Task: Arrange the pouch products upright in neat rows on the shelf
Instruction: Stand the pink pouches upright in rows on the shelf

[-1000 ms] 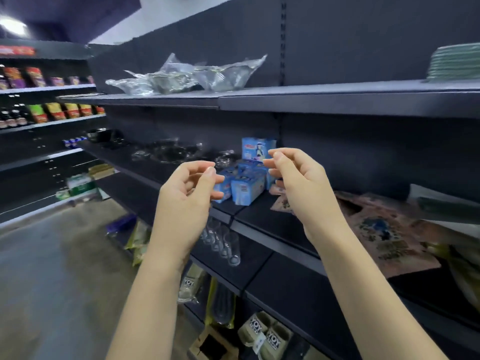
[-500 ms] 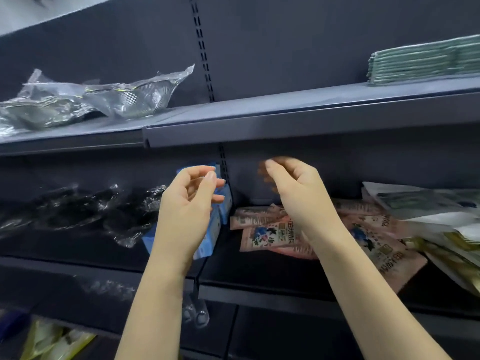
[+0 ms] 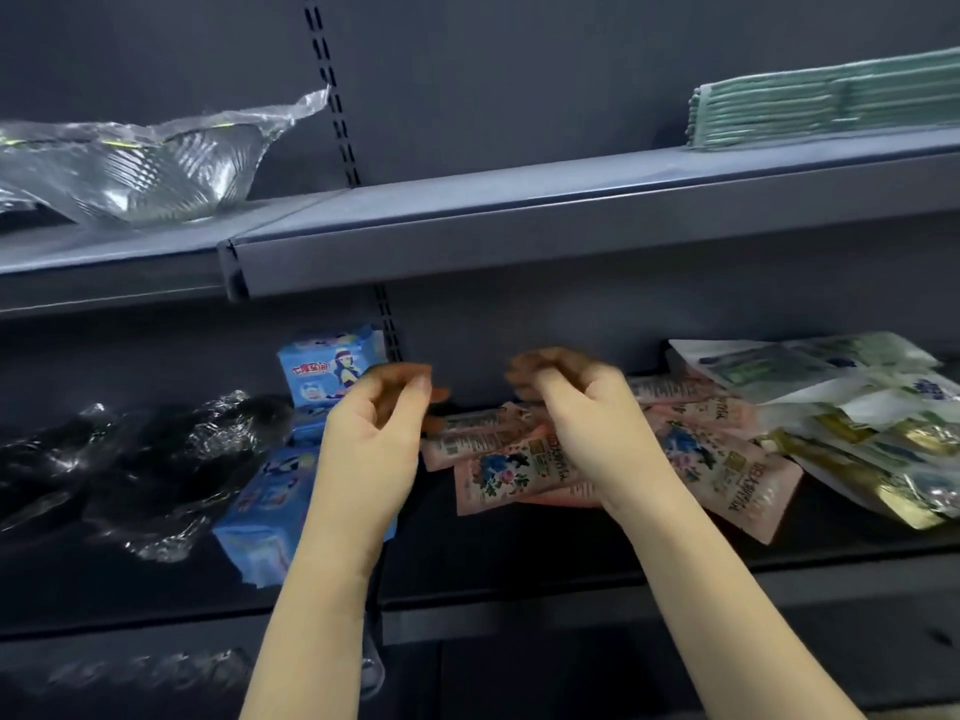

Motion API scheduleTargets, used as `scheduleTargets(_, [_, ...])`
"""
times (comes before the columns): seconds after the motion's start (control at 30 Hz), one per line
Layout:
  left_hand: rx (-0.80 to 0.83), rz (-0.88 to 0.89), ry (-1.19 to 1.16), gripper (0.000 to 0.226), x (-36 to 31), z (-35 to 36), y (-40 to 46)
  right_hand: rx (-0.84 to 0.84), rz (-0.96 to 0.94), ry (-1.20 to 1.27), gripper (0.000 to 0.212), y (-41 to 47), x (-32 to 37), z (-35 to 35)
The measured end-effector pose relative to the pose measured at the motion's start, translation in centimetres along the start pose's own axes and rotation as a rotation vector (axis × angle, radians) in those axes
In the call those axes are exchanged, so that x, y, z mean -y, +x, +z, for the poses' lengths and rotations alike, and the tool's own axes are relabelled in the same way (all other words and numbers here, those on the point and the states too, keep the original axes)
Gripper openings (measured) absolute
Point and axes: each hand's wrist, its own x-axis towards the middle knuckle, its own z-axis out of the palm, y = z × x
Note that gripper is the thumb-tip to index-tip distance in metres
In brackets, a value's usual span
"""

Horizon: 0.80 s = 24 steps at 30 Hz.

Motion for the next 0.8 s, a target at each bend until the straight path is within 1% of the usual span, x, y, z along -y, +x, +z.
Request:
scheduleTargets(0.2, [0.016,-0.072,-0.003,0.02,2.3,0.5,0.3,-0.031,0.051,0.048,0.018,0.3,-1.6,-0.2])
scheduleTargets(0.4, [-0.038,-0.137,-0.012,0.022,3.9,1.4,0.9,-0.032,0.087,0.049,0.018,1.7,-3.3,-0.9])
scheduleTargets(0.53, [-0.058,-0.141,-0.018,0.023,4.6,2.2,1.1,-0.005,0.094,0.045,0.02,2.7,-4.3,-1.3])
scheduleTargets(0.67, [-0.074,-0.144,-0.001,0.023,5.6,2.7,1.5,-0.007,0.139,0.043,0.017,3.3,-5.4,-1.3])
scheduleTargets(0.8, [-0.063,-0.14,0.015,0.022,6.3,3.3,2.7,-0.007,0.159,0.038,0.018,4.2,-6.3,-1.2])
